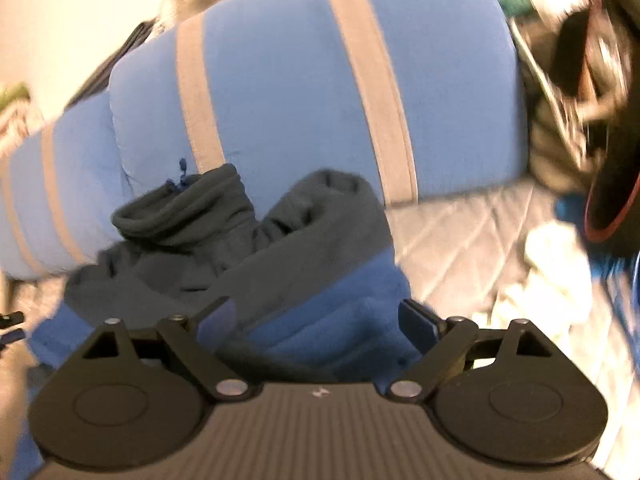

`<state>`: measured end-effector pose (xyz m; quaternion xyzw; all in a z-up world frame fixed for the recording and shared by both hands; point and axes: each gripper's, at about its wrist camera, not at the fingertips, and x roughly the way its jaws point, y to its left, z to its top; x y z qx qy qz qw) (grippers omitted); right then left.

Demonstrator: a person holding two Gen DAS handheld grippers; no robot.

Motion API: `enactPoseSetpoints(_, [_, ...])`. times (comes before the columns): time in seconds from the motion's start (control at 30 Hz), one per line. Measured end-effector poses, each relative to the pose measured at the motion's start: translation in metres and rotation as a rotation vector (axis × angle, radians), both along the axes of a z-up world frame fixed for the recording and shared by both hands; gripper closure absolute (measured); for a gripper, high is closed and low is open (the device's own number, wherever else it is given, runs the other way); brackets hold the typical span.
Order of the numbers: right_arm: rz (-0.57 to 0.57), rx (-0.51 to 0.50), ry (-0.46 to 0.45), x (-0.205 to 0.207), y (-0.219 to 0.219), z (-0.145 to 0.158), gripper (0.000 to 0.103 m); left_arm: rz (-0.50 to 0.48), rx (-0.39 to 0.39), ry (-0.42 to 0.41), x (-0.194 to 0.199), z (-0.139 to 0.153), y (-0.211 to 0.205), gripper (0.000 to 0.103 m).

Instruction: Fold clothes

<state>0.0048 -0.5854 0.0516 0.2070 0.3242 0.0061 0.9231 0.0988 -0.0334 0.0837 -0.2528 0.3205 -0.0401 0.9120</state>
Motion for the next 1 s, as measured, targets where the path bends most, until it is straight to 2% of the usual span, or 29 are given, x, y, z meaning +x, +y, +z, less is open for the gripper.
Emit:
enactPoseSetpoints(0.1, [0.081,0.097,0.042,0.002,-0.007,-0.015,0.011,0.023,0.008,-0.075,-0.002,0.012,-0.003,0.060])
enactPoseSetpoints(0.2, [0.114,0.149,0.097,0.005,-0.008,-0.030,0.017,0.022,0.018,-0.065,0.000,0.013,-0.009,0.060])
enactPoseSetpoints(0.23, [0.107,0.155,0.121,0.005,-0.008,-0.034,0.026,0.021,0.020,-0.059,0.000,0.013,-0.011,0.060])
enactPoseSetpoints(0.27, [0.099,0.157,0.147,0.005,-0.008,-0.038,0.042,0.020,0.023,-0.059,0.000,0.012,-0.013,0.060])
enactPoseSetpoints(0.3, [0.089,0.154,0.174,0.004,-0.008,-0.041,0.053,0.018,0.026,-0.060,0.001,0.012,-0.014,0.060])
enactPoseSetpoints(0.33, [0.077,0.151,0.201,0.004,-0.008,-0.044,0.078,0.017,0.029,-0.061,0.001,0.012,-0.016,0.060])
enactPoseSetpoints(0.37, [0.061,0.145,0.216,0.001,-0.008,-0.043,0.087,0.016,0.029,-0.065,0.000,0.013,-0.017,0.060])
enactPoseSetpoints(0.47, [0.023,0.095,0.215,-0.010,-0.007,-0.030,0.091,0.012,0.031,-0.075,-0.002,0.014,-0.021,0.060])
enactPoseSetpoints(0.6, [-0.002,0.047,0.236,-0.022,-0.004,-0.026,0.091,-0.003,0.040,-0.074,-0.001,0.013,-0.026,0.060])
enactPoseSetpoints(0.63, [0.000,0.036,0.251,-0.022,-0.003,-0.029,0.087,-0.010,0.042,-0.076,-0.001,0.013,-0.027,0.060])
enactPoseSetpoints(0.7, [-0.002,0.011,0.278,-0.021,0.000,-0.033,0.057,-0.016,0.052,-0.077,0.000,0.012,-0.028,0.060])
enactPoseSetpoints(0.73, [-0.007,-0.004,0.289,-0.021,0.000,-0.036,0.052,-0.017,0.058,-0.076,0.000,0.012,-0.028,0.060])
enactPoseSetpoints(0.83, [-0.050,-0.025,0.272,-0.023,-0.003,-0.037,0.030,-0.016,0.066,-0.064,0.001,0.010,-0.027,0.060])
enactPoseSetpoints(1.0, [-0.103,-0.063,0.199,-0.028,-0.007,-0.031,0.017,-0.035,0.105,-0.027,0.006,0.004,-0.029,0.059])
